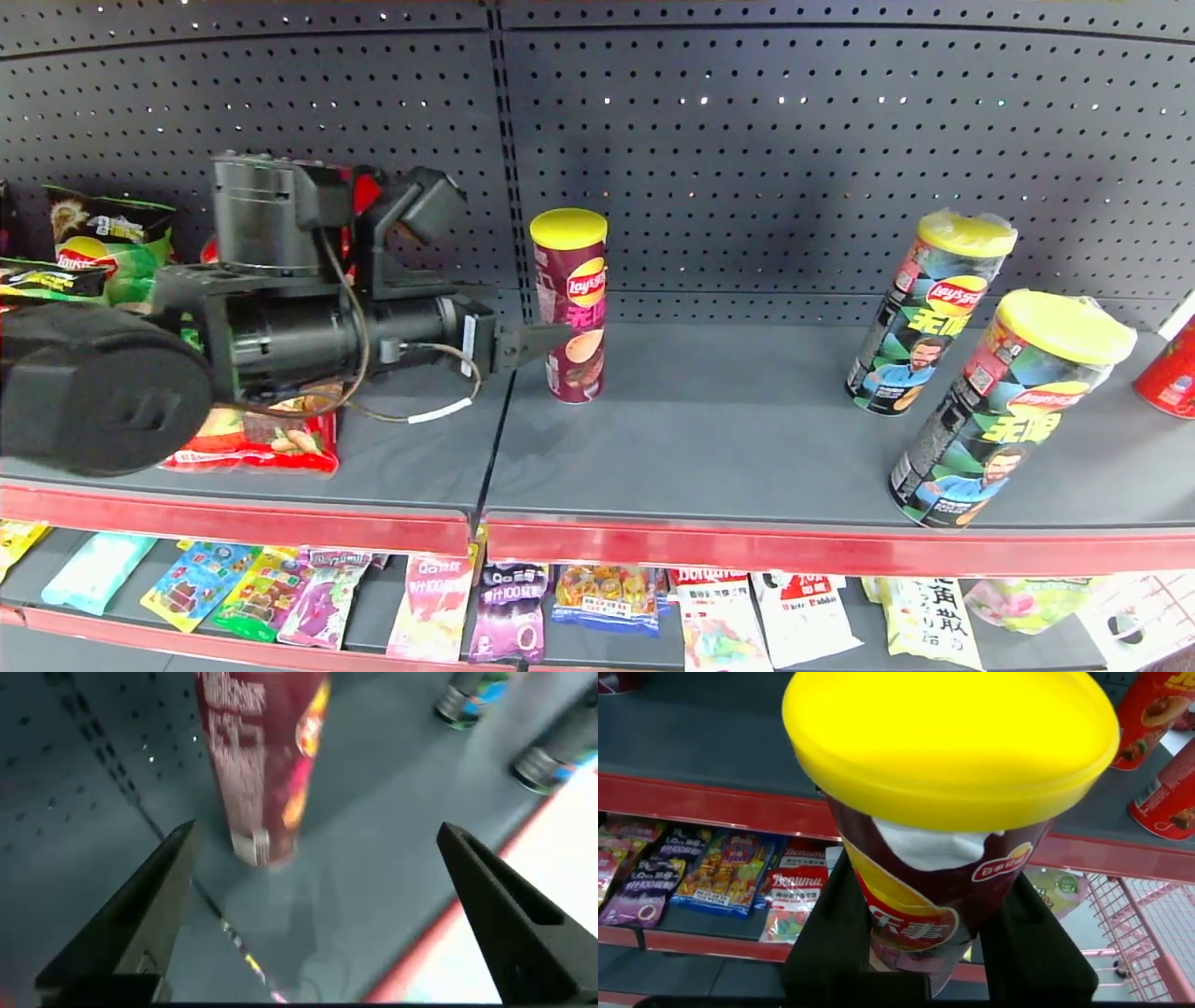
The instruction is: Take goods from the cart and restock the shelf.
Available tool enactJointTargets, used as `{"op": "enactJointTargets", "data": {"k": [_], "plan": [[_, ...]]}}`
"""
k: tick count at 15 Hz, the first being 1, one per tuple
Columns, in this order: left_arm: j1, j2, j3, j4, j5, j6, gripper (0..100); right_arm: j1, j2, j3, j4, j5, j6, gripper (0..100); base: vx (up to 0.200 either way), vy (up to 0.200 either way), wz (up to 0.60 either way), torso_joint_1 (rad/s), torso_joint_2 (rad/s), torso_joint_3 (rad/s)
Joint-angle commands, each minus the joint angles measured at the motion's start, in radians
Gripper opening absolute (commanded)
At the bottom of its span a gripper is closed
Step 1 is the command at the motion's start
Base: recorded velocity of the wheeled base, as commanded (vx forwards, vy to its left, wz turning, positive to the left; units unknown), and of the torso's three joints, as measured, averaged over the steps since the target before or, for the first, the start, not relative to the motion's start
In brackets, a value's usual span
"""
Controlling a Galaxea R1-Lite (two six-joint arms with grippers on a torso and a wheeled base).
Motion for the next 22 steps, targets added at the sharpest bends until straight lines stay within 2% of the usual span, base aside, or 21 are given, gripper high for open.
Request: {"op": "enactJointTargets", "data": {"k": [1,3,6,8,15,22], "plan": [[-0.007,0.132,-0.096,-0.002,0.009,0.001,100,0.000,0.002,0.002,0.000,0.000,0.000,0,0.000,0.000,0.00,0.000,0.00,0.000],[0.001,0.158,-0.129,-0.002,0.032,0.015,100,0.000,0.002,0.002,0.000,0.000,0.000,0,0.000,0.000,0.00,0.000,0.00,0.000],[0.010,0.158,-0.119,0.000,0.043,0.043,100,0.000,0.001,0.008,0.000,0.000,0.005,0,0.000,0.000,0.00,0.000,0.00,0.000],[0.024,0.167,-0.136,-0.002,0.044,0.043,100,0.000,0.001,0.009,0.000,0.000,0.005,0,0.000,0.000,0.00,0.000,0.00,0.000],[0.032,0.261,-0.296,-0.002,0.044,0.041,100,0.000,0.002,0.017,0.000,0.000,0.012,0,0.000,0.000,0.00,0.000,0.00,0.000],[0.018,0.273,-0.323,0.000,0.044,0.041,100,0.000,0.001,0.023,0.000,0.000,0.016,0,0.000,0.000,0.00,0.000,0.00,0.000]]}}
